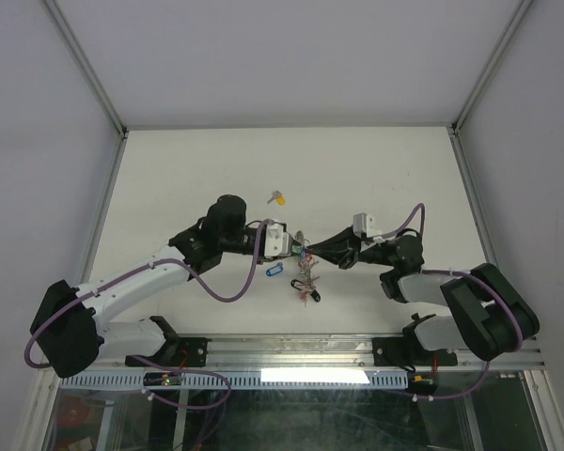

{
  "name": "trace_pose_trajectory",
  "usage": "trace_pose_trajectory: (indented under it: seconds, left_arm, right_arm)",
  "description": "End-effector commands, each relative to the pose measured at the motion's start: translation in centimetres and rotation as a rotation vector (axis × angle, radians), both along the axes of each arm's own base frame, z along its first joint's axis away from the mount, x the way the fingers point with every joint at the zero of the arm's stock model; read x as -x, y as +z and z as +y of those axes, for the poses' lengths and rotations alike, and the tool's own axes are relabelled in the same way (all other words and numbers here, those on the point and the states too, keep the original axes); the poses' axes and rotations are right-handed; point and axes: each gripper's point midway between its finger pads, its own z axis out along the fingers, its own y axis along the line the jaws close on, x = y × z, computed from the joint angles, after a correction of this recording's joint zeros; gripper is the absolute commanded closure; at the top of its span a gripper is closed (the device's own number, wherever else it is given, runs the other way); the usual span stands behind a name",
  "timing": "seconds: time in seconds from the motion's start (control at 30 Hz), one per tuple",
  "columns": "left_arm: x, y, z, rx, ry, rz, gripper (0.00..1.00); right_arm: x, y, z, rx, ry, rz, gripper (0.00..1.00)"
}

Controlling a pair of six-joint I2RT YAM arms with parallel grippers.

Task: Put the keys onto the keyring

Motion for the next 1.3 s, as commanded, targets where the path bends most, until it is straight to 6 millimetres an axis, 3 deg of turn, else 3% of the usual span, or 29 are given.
trace_pose_trajectory:
  seconds: [0.0,0.2,0.5,1.27]
  left_arm:
    - [0.0,1.9,-0.6,0.046,-0.057,-0.036,0.75]
    - [-0.1,1.5,-0.7,0.027,-0.064,-0.028,0.81]
    - [-0.5,1.1,-0.9,-0.002,-0.056,-0.012,1.00]
    - [-0.3,-0.6,-0.9,-0.023,-0.062,0.027,1.00]
  right_arm:
    - [0.4,2.6,-0.3,-0.074,0.000,-0.123,1.00]
    - [0.5,2.7,-0.3,-0.076,0.002,-0.122,1.00]
    - [0.6,2.8,-0.5,-0.079,-0.002,-0.126,1.00]
    - [0.2,5.0,-0.9,-0.133,-0.050,-0.165,1.00]
